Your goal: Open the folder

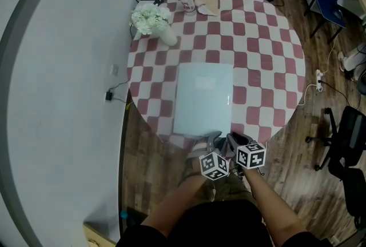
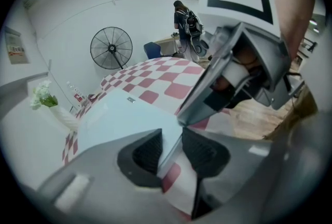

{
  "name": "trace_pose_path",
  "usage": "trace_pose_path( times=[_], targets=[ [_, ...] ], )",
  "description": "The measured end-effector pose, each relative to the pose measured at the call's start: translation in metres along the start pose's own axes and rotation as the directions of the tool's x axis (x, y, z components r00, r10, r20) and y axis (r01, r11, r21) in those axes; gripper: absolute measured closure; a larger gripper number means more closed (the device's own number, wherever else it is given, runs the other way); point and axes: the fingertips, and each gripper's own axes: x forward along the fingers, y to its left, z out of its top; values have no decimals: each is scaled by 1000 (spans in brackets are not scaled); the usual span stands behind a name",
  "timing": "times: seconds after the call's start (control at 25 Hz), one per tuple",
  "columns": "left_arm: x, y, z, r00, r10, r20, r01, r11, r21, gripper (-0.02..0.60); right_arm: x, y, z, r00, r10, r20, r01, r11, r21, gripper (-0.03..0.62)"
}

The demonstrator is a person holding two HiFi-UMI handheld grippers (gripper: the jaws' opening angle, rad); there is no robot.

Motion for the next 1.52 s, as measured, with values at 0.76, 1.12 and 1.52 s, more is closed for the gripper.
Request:
trace_pose_path(
  times=[0.76, 1.12, 1.52],
  targets=[
    [-12, 1, 13, 999, 26, 31, -27, 999, 29, 574, 2, -2, 4, 1000, 15, -18, -15, 1000, 16, 517],
    [-30, 13, 24, 995, 60, 82, -60, 998, -1, 583, 2, -2, 4, 999, 1, -32, 0, 1000, 9, 519],
    [-54, 32, 33, 985, 121, 123, -115, 992, -57, 584, 0, 2, 3, 999, -22, -39, 22, 1000, -7, 522]
  ],
)
